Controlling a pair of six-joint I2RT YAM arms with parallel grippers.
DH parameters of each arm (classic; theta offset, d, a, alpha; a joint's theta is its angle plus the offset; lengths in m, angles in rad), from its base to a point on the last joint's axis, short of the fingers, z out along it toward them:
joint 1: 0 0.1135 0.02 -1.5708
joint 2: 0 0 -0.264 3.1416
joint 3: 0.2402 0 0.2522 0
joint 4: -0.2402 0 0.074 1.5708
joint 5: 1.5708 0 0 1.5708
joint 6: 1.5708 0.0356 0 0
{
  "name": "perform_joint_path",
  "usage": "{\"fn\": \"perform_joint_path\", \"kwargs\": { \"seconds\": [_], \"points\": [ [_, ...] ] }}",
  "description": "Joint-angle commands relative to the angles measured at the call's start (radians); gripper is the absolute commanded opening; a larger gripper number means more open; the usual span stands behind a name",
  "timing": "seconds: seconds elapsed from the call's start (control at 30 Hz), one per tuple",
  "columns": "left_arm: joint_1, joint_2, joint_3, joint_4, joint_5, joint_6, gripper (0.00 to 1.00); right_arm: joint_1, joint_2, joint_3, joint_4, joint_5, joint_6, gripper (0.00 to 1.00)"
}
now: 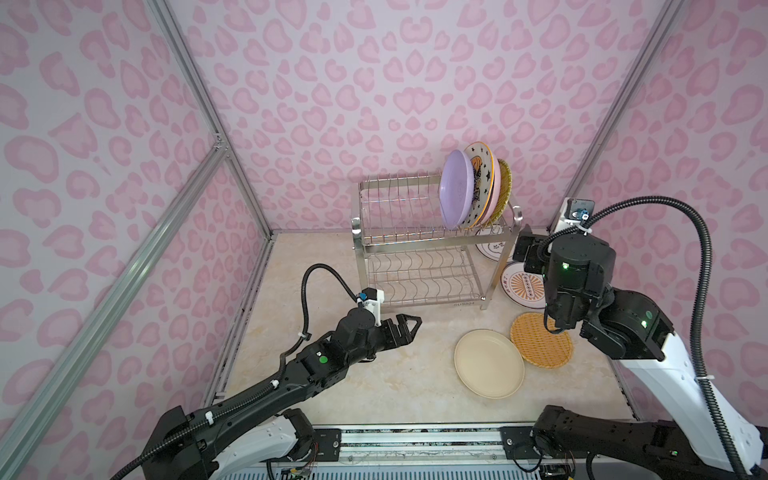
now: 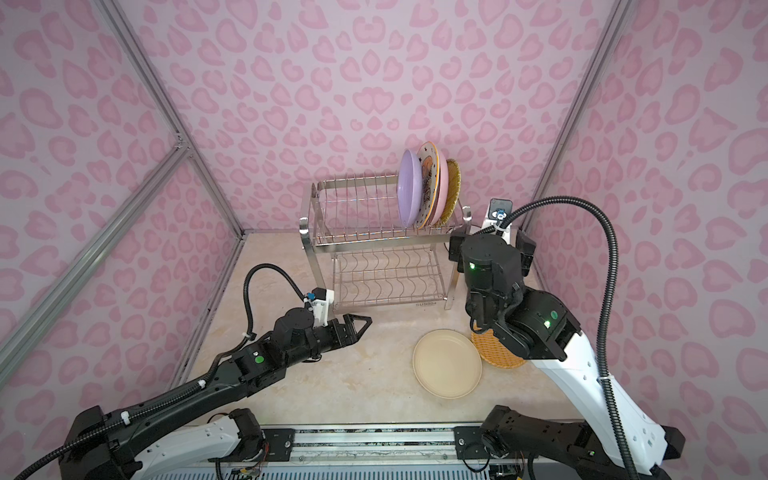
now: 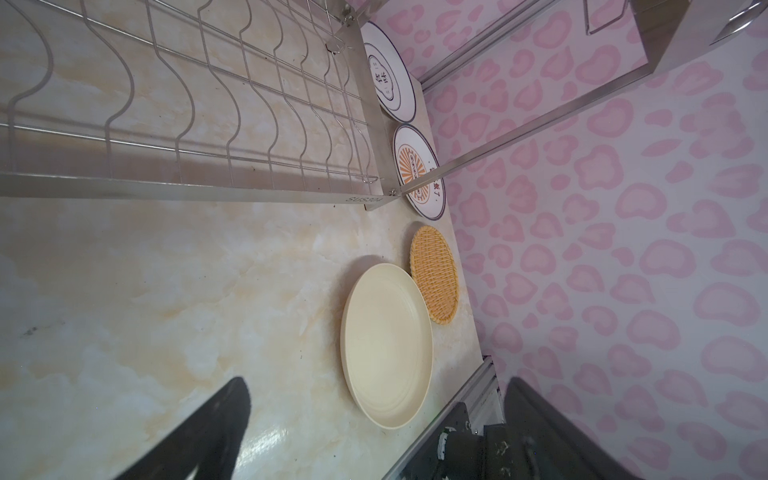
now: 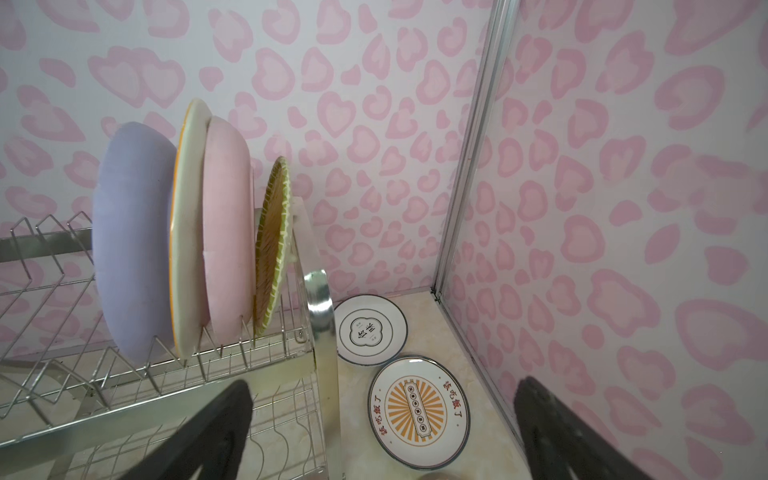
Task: Load the plates into the dish rack
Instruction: 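Open the right gripper and draw it back from the rack, then lower the right gripper onto the cream plate's rim nearest the robot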
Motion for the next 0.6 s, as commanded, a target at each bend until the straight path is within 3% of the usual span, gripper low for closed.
{"fn": "perform_joint_path", "kwargs": {
  "seconds": [0.0, 0.23, 0.37, 0.47, 0.57],
  "points": [
    [0.0, -0.013, -0.004, 0.029, -0.001, 0.012, 0.97, -0.048, -0.095, -0.135, -0.023, -0.137, 0.111, 0.98],
    [0.0, -0.023, -0.001, 0.018, 0.012, 0.033, 0.97, -0.309, -0.3, -0.448, -0.079, -0.517, 0.284, 0.98],
    [0.0, -0.05, -0.019, 0.006, -0.003, 0.037, 0.97, -0.452, -0.399, -0.606, -0.125, -0.794, 0.364, 0.98],
    [0.0, -0.06, -0.029, 0.006, -0.007, 0.038, 0.97, -0.529, -0.442, -0.724, -0.144, -0.995, 0.414, 0.98],
    [-0.001, -0.063, -0.032, 0.006, -0.007, 0.043, 0.97, -0.586, -0.503, -0.826, -0.168, -1.112, 0.456, 0.97]
  ]
}}
